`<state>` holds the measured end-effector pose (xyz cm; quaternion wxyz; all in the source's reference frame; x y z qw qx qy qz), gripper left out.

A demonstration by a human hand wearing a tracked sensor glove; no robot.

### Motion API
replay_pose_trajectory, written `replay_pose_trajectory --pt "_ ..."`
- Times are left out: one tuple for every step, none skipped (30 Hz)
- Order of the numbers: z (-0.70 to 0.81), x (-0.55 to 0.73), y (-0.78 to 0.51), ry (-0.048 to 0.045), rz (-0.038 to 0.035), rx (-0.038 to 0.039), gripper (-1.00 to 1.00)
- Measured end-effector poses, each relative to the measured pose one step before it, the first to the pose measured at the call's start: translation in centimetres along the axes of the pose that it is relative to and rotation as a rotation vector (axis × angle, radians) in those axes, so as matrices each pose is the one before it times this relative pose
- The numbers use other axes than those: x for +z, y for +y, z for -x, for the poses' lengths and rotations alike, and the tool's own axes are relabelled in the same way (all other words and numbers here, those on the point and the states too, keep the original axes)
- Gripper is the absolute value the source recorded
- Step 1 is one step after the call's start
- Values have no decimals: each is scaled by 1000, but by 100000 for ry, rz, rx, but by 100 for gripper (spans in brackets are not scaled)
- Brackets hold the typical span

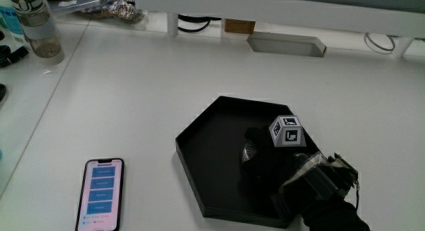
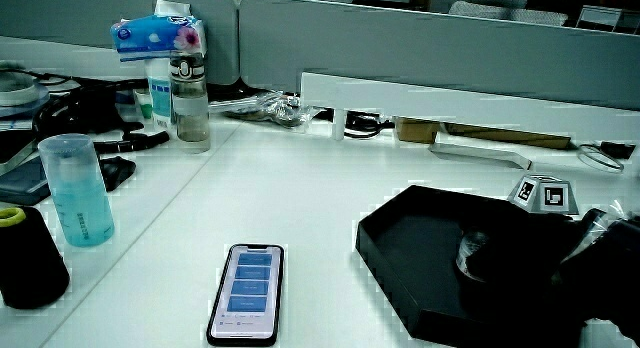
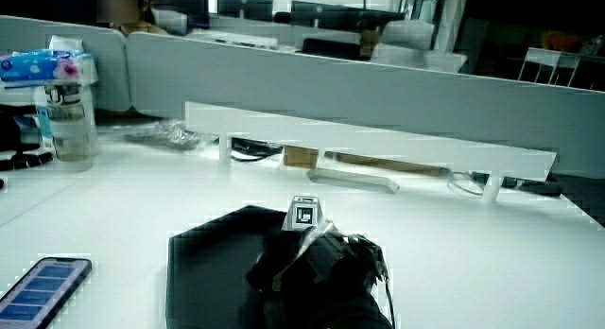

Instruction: Pick paper clip from plate

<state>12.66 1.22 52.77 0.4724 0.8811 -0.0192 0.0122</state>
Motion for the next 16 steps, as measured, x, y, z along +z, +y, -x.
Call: replay_pose_trajectory --pt "5 -94 153 -2475 171 -494 100" --pt "4 170 -126 1341 -1096 931 100" --pt "74 300 -253 773 168 777 100" --pt "-78 16 129 -681 -472 -1480 100" --pt "6 302 -128 514 -1271 676 100" --pt "-22 269 -107 75 -906 718 100" --pt "-145 114 59 1669 1368 1078 100" --pt "-70 393 -286 -775 -1615 -1351 100" --pt "-184 174 -31 1068 371 657 100" --pt "-201 248 -80 -960 -1299 -206 100" --pt "-235 235 2 883 1404 439 100" --pt "-302 189 9 163 -279 -564 100" --pt "-170 516 -343 -93 -2956 -1023 100" --pt "-303 77 95 1018 1848 941 100" --pt "-237 338 -277 272 -1689 -653 100" --pt "-409 -5 88 695 1310 250 100"
